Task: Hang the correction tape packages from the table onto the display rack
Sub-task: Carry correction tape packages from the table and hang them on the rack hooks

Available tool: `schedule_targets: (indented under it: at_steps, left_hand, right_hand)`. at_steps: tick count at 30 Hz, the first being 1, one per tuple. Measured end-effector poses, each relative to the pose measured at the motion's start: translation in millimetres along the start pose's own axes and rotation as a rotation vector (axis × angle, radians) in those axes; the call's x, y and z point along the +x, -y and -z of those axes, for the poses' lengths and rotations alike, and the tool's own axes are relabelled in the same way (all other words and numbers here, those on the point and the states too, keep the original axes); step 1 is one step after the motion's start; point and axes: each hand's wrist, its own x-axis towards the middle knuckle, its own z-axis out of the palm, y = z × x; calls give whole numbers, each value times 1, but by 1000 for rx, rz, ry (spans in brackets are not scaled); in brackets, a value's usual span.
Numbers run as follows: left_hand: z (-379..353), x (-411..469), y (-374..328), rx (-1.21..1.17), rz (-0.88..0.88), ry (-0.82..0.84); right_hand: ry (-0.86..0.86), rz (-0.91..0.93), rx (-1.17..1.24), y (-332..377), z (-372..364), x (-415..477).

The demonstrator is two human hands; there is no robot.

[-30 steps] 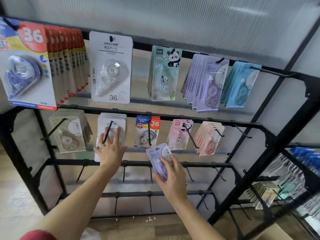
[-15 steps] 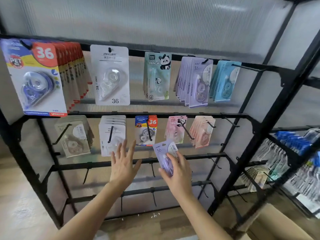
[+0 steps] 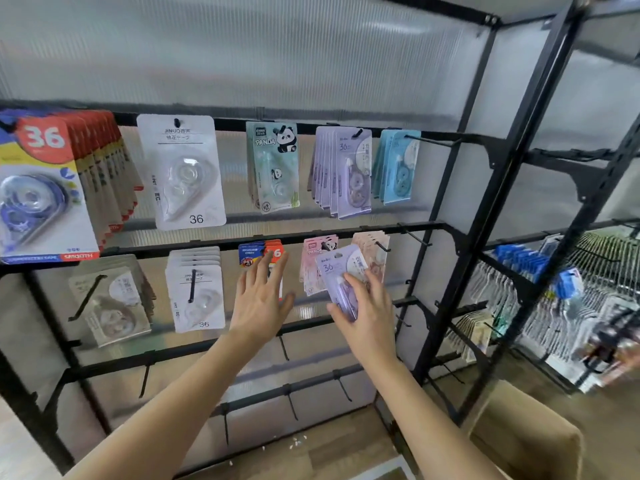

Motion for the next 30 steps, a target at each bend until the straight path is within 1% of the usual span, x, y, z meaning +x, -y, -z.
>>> schedule_targets:
  at_steps: [5, 8, 14, 18, 23, 30]
  left_hand:
    - [-8, 31, -5, 60, 36, 29]
    - [-17, 48, -9, 119, 74, 51]
    - [-40, 70, -14, 254, 165, 134]
    - [-48, 72, -12, 276, 196, 50]
    - [-50, 71, -12, 284, 219, -37]
    - [-52, 71, -13, 261, 269, -81]
  right_hand:
    - [-45, 20, 6, -8, 10, 53]
    - [-123, 39, 67, -10, 14, 86]
    - [-219, 100, 142, -15, 17, 147]
    - [-278, 149, 194, -18, 16, 179]
    - [-302, 200, 205, -17, 8, 204]
    - [-278, 182, 243, -20, -8, 211]
